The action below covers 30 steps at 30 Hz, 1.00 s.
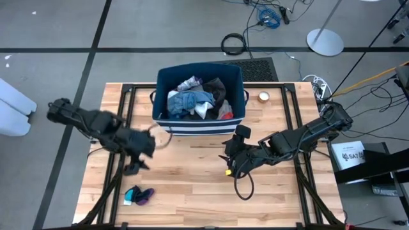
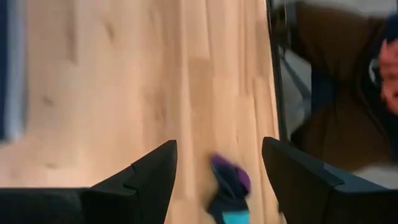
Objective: Sort clothes
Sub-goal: Put the black sock into the blue bin
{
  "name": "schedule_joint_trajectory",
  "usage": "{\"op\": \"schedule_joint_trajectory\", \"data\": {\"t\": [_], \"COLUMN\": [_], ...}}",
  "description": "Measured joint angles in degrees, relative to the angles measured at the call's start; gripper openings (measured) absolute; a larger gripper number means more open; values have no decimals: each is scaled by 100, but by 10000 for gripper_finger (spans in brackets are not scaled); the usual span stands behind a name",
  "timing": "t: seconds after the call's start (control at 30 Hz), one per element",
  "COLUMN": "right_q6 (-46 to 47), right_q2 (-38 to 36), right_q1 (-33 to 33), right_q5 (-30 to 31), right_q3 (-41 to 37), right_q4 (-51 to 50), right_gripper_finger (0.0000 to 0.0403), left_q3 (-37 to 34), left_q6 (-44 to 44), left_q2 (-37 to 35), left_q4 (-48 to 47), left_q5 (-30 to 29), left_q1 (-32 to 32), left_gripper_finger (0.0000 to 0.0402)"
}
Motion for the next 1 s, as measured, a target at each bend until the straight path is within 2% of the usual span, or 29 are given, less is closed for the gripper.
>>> {"op": "schedule_joint_trajectory", "data": {"t": [0.1,0.3,0.4,0.67,1.0], "right_q6": [2,13,15,15,15], "right_q2": [0,0,0,0,0], "right_q1": [0,2,2,4,6], "right_q5": [-1,-11,-15,-22,-26], "right_q3": [0,0,0,0,0], "right_q4": [4,24,34,37,83], "right_gripper_finger": [217,217,217,217,217], "left_q3": [-364,-992,-1312,-1997,-2539], "left_q6": [-529,-1324,-1578,-2221,-2823], "left_q2": [46,288,481,971,1737], "left_q4": [109,503,740,1893,2182], "left_q5": [-16,-607,-695,-710,-636], "left_q1": [-557,-1417,-1787,-2460,-3093], "left_gripper_finger": [244,244,244,244,244]}}
